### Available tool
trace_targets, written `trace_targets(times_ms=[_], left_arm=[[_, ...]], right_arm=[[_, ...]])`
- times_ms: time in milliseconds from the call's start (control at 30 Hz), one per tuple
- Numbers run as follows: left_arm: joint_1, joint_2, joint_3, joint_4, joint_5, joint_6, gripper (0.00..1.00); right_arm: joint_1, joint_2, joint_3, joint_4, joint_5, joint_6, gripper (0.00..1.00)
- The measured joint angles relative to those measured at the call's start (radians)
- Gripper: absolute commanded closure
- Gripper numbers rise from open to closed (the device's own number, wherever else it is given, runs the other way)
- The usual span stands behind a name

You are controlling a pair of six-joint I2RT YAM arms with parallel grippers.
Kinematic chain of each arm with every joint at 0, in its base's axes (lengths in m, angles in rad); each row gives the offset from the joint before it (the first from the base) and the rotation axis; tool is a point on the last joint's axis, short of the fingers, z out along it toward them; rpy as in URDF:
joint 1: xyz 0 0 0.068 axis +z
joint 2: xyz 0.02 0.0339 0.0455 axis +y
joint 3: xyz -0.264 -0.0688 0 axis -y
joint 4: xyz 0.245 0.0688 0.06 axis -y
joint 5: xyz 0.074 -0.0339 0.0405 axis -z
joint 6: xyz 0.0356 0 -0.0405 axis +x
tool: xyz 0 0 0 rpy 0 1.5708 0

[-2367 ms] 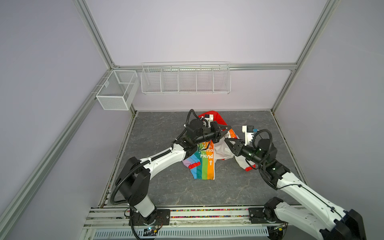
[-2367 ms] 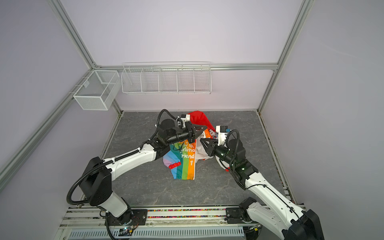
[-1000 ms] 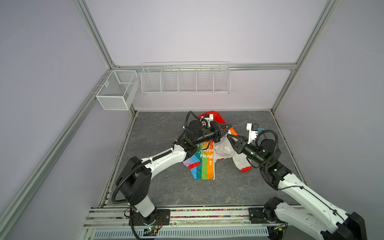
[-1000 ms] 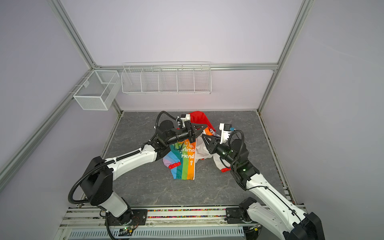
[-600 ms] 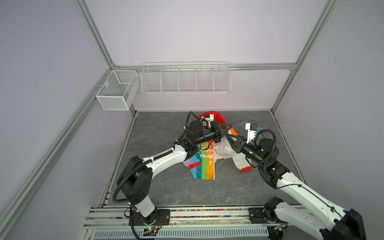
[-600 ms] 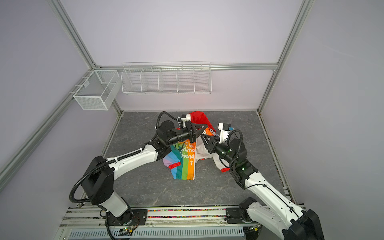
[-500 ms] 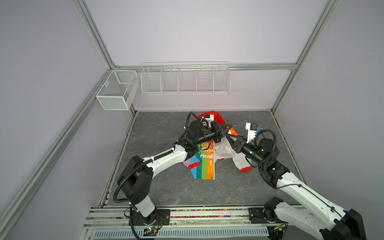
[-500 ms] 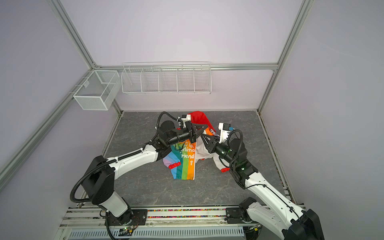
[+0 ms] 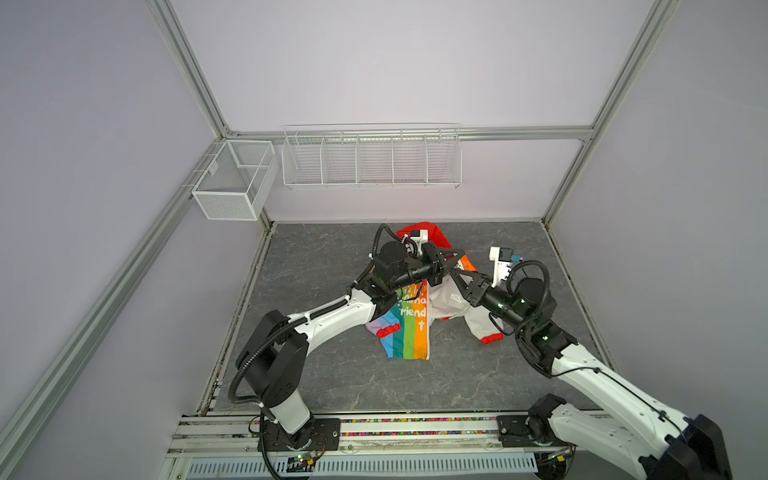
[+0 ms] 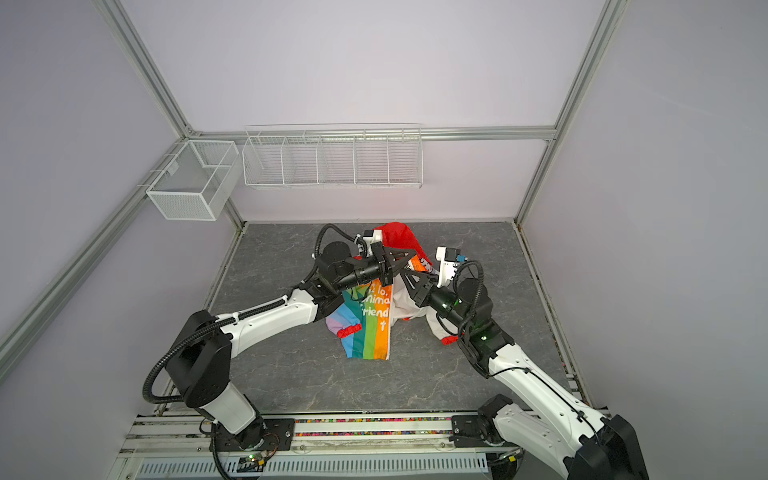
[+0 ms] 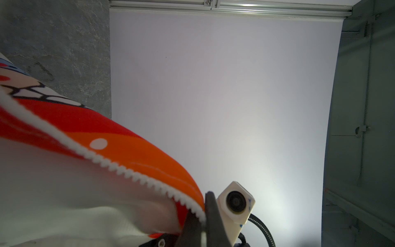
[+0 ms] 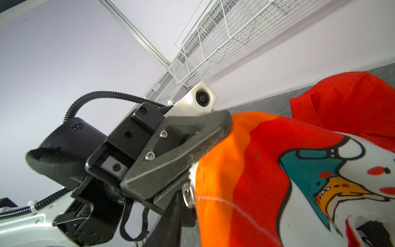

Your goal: Zip up the jacket

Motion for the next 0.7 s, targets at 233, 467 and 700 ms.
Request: trace_targets(times_ms=[233,467,700], left_arm=[[0.0,0.0,0.0,0.0,-0.003,0.0,1.0],[0.0,0.0,0.0,0.0,-0.002,0.0,1.0],[0.0,0.007,0.003,0.0,0.0,0.0,1.0]], right_arm=[[0.004,0.0,-0.006,0.002,0.004,0.01,0.8],[0.005,0.0,-0.009,0.0,0.012,0.018,0.89],[0.008,-0.008,-0.024,0.0,0.015,0.031,0.94]])
